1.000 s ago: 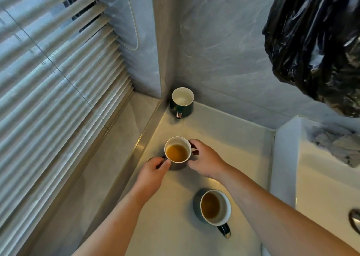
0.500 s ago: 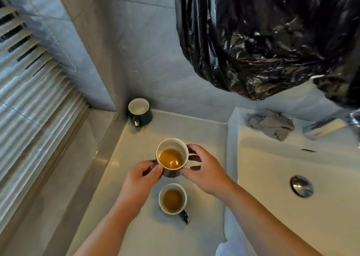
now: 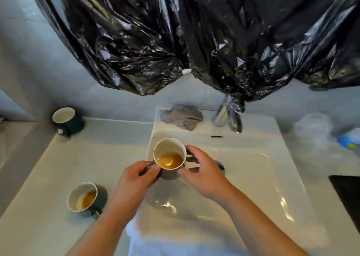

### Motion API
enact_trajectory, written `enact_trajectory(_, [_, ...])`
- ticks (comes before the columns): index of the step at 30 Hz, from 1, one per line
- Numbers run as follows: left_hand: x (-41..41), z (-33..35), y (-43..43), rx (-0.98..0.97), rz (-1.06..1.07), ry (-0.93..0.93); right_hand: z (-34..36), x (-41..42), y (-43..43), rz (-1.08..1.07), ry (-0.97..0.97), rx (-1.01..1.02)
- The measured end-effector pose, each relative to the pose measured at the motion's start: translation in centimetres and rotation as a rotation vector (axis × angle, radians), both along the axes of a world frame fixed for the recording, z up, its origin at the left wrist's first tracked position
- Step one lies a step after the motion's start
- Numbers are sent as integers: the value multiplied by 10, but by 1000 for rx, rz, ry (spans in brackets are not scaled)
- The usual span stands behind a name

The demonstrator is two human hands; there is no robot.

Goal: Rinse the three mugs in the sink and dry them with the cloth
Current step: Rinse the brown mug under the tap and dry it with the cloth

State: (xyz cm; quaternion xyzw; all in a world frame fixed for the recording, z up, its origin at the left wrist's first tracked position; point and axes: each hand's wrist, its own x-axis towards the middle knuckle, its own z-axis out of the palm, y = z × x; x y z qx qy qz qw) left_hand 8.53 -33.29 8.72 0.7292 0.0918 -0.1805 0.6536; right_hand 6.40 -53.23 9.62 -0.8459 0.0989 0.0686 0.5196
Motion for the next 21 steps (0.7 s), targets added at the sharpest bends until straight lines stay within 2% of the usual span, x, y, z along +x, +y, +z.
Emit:
enact_trajectory(4, [-13, -4, -56, -62, 33, 41, 23, -19, -80, -29, -69, -116])
enact_trajectory(8, [-15, -6, -107, -64, -11, 58, 61, -9, -152, -81, -337, -467])
enact_trajectory(11, [-11, -7, -136, -53, -52, 67, 78, 14, -173, -20, -492, -613])
enact_trajectory(21, [18, -17, -162, 51, -136, -16, 80, 60, -174, 184, -409, -695])
